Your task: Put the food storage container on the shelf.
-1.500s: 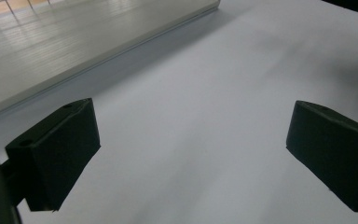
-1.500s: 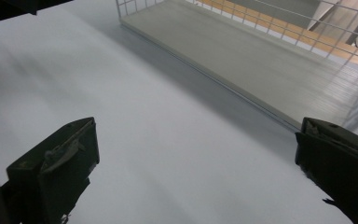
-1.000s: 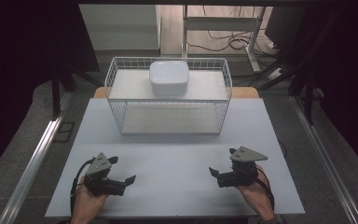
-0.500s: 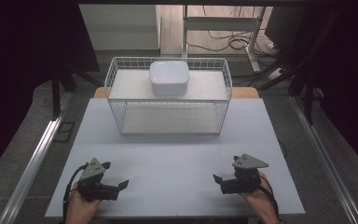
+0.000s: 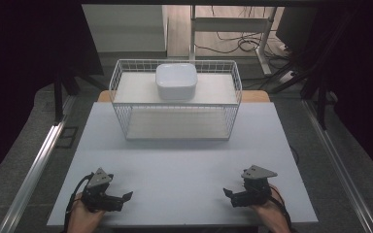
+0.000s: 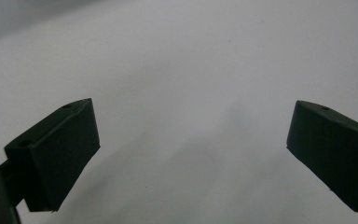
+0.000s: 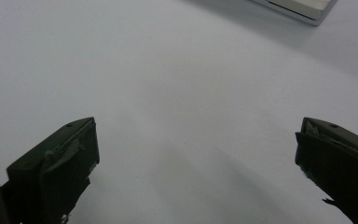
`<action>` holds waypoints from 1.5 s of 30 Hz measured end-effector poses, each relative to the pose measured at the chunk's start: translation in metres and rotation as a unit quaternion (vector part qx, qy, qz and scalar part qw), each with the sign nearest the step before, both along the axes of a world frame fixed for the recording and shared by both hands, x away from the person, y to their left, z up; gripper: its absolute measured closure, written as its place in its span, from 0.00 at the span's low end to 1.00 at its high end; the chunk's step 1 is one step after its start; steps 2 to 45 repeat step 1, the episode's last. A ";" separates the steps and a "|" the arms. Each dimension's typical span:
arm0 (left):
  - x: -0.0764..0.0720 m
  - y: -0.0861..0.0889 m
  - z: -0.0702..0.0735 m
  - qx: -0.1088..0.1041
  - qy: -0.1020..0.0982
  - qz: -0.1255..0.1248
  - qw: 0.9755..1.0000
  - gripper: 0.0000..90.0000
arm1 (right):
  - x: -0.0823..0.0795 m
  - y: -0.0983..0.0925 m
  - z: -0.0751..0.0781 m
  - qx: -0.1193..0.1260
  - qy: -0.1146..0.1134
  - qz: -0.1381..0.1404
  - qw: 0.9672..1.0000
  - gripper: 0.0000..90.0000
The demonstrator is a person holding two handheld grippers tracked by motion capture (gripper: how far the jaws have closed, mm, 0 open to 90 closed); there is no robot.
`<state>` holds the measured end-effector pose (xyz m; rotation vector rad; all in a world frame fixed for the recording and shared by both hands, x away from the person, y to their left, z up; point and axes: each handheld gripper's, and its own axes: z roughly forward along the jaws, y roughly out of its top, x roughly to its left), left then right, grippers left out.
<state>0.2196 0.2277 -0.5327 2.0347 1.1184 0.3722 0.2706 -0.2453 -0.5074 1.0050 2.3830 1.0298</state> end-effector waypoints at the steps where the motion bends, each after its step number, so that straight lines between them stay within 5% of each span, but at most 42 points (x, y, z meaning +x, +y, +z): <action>1: 0.000 0.000 0.000 0.000 0.000 0.000 1.000 0.02 | 0.000 0.000 0.000 0.000 0.000 0.000 1.000 0.00; 45: 0.000 0.000 0.000 0.000 0.000 0.000 1.000 0.02 | 0.000 0.000 0.000 0.000 0.000 0.000 1.000 0.00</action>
